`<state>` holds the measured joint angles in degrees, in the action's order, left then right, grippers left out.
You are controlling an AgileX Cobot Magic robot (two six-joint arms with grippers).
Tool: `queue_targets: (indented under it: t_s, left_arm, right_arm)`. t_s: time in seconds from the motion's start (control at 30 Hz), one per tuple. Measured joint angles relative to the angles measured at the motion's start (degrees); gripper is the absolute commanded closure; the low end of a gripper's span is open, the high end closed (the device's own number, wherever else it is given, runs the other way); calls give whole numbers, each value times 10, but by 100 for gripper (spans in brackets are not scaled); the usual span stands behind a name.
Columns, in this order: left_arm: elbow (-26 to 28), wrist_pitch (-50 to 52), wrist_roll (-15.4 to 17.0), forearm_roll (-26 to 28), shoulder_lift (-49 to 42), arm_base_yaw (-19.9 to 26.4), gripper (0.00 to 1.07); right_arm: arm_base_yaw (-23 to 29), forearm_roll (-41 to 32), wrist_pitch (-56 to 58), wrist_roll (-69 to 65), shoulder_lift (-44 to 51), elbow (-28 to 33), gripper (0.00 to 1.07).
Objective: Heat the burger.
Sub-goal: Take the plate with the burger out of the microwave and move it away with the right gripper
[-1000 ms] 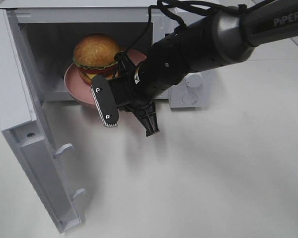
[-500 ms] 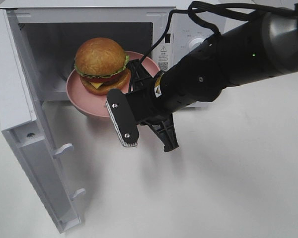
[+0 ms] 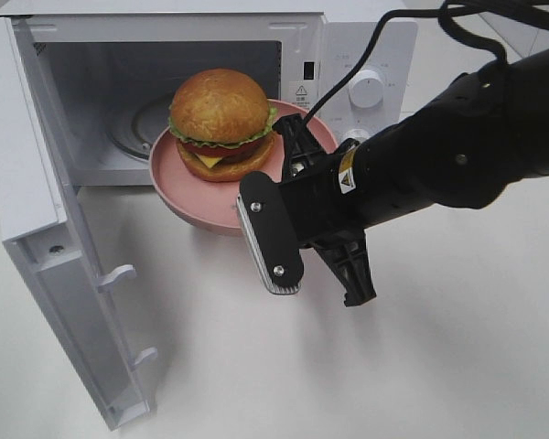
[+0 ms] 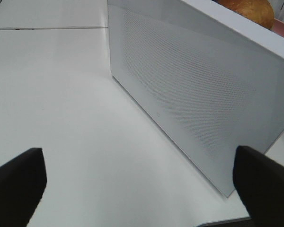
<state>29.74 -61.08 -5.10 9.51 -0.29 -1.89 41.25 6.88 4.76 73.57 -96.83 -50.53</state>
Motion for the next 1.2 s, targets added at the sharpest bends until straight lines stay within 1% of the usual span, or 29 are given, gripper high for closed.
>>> queue_targets:
  t_s: [0.03,0.13,0.3,0.33,0.37,0.4,0.43,0.5,0.57,0.63,0.67,0.77,0.83,0.93,1.0,1.1,1.17,1.2]
  left_arm:
    - [0,0,0,0,0,0,7]
    - [0,0,0,0,0,0,7]
    - [0,0,0,0,0,0,7]
    - [0,0,0,0,0,0,7]
    - [0,0,0,0,0,0,7]
    - [0,0,0,0,0,0,7]
    - [0,0,0,0,0,0,7]
    - [0,0,0,0,0,0,7]
    - [0,0,0,0,0,0,7]
    - [0,0,0,0,0,0,7]
    - [0,0,0,0,0,0,7]
    - [0,0,0,0,0,0,7]
    - [0,0,0,0,0,0,7]
    - [0,0,0,0,0,0,7]
    - [0,0,0,0,0,0,7]
    - [0,0,0,0,0,0,7]
    - [0,0,0,0,0,0,7]
    - [0,0,0,0,0,0,7]
  right_arm:
    - [0,-5,0,-2,14,13,107]
    - [-1,-5,0,-3,21,20,107]
    - [-1,-6,0,-21,66,58,107]
    - [-1,-6,0,-21,66,58,107]
    - [-1,-6,0,-23,81,74,107]
    - [-1,-6,0,-23,81,74,107]
    - [-1,-6,1,-30,100,92,107]
    - [-1,-6,1,-32,108,99,107]
    - [-1,-6,15,-45,150,133,107]
    - [-1,-6,20,-46,159,140,107]
    - [-1,-6,33,-46,178,154,107]
    - [-1,-6,40,-46,190,162,107]
    - [-1,-5,65,-51,233,184,107]
    - [-1,-3,73,-56,245,187,107]
    - [-1,22,93,-89,282,202,107]
    - [-1,30,97,-101,292,206,107]
    - [-1,68,122,-159,326,222,107]
    - [-1,68,122,-159,326,222,107]
